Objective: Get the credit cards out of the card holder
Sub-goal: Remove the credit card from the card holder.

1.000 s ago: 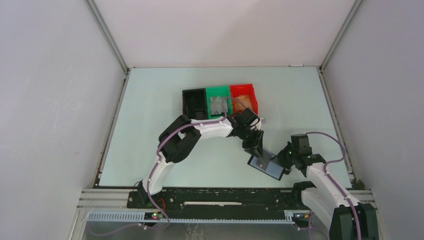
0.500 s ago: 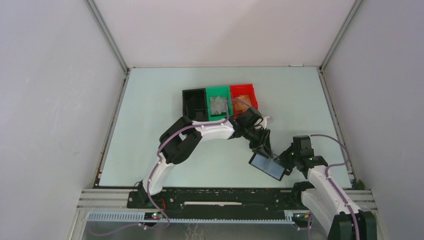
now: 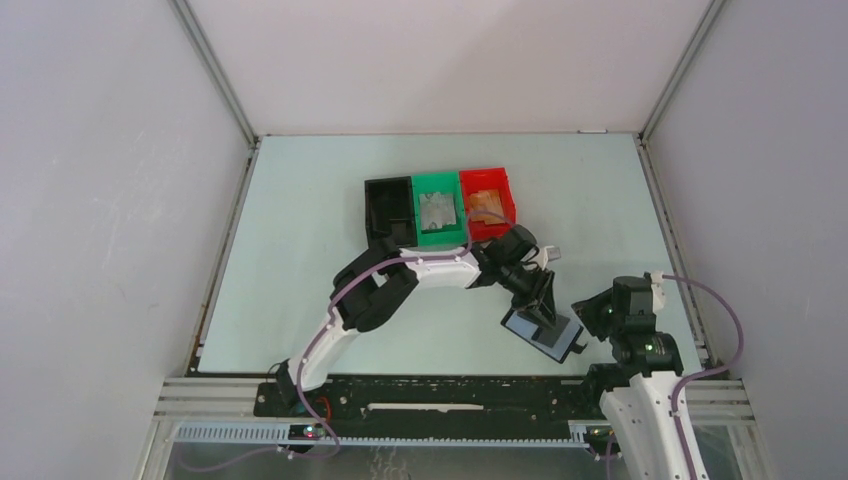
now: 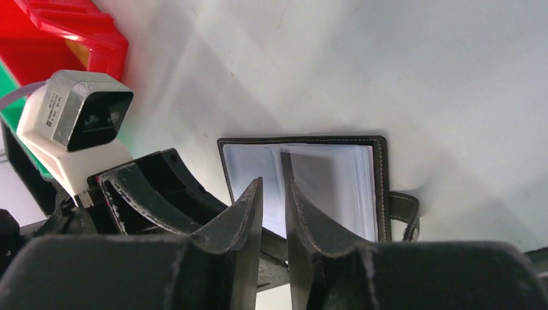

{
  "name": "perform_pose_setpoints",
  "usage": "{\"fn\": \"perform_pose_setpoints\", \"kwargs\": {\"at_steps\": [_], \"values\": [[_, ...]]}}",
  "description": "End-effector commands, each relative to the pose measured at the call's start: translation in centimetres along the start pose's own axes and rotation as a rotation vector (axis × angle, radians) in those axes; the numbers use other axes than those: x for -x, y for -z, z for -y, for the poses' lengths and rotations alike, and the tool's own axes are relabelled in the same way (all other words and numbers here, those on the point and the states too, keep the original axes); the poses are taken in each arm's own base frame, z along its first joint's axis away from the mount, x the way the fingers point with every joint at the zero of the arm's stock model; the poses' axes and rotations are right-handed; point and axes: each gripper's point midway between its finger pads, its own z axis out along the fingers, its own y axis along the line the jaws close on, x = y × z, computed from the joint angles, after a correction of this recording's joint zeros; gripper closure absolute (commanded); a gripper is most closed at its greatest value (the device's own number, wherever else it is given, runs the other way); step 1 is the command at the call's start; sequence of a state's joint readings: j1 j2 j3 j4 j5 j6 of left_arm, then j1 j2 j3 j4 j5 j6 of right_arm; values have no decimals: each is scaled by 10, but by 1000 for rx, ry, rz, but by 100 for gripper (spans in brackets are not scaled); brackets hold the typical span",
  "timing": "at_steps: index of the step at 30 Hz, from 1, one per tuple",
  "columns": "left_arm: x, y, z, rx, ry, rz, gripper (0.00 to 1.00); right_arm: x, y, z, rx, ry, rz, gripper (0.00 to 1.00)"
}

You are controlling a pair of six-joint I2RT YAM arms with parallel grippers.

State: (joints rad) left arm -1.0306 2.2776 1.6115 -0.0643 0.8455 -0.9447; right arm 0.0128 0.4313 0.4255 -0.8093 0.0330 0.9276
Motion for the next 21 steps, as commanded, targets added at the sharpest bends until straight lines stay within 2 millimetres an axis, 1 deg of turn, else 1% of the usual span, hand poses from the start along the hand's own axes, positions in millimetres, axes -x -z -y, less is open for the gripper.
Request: {"fn": "perform_pose_setpoints", "kwargs": {"at_steps": [1, 3, 6, 9, 12, 14, 17, 19, 21], "values": [[-1, 2, 28, -75, -46, -23, 67, 7, 8, 11, -69, -35, 35, 72], [5, 15, 25, -66, -58, 10, 67, 5, 6, 15, -86, -29, 28, 72], [14, 36, 14, -39, -55, 68, 67, -2, 2, 21, -120, -21, -9, 73], [17, 48, -2, -7, -29, 91, 67, -7, -1, 27, -146, -15, -35, 73], [20, 53, -24, 51, 0, 109, 66, -13, -5, 40, -207, -32, -51, 71], [19, 52, -33, 70, 21, 103, 66, -18, -10, 43, -221, -36, -75, 71], [18, 53, -42, 96, 34, 104, 66, -30, -19, 39, -188, -28, -138, 71], [18, 54, -44, 105, 36, 111, 66, -40, -25, 32, -134, -21, -189, 71], [18, 57, -46, 110, 37, 120, 66, -46, -32, 28, -98, -11, -214, 71]]}}
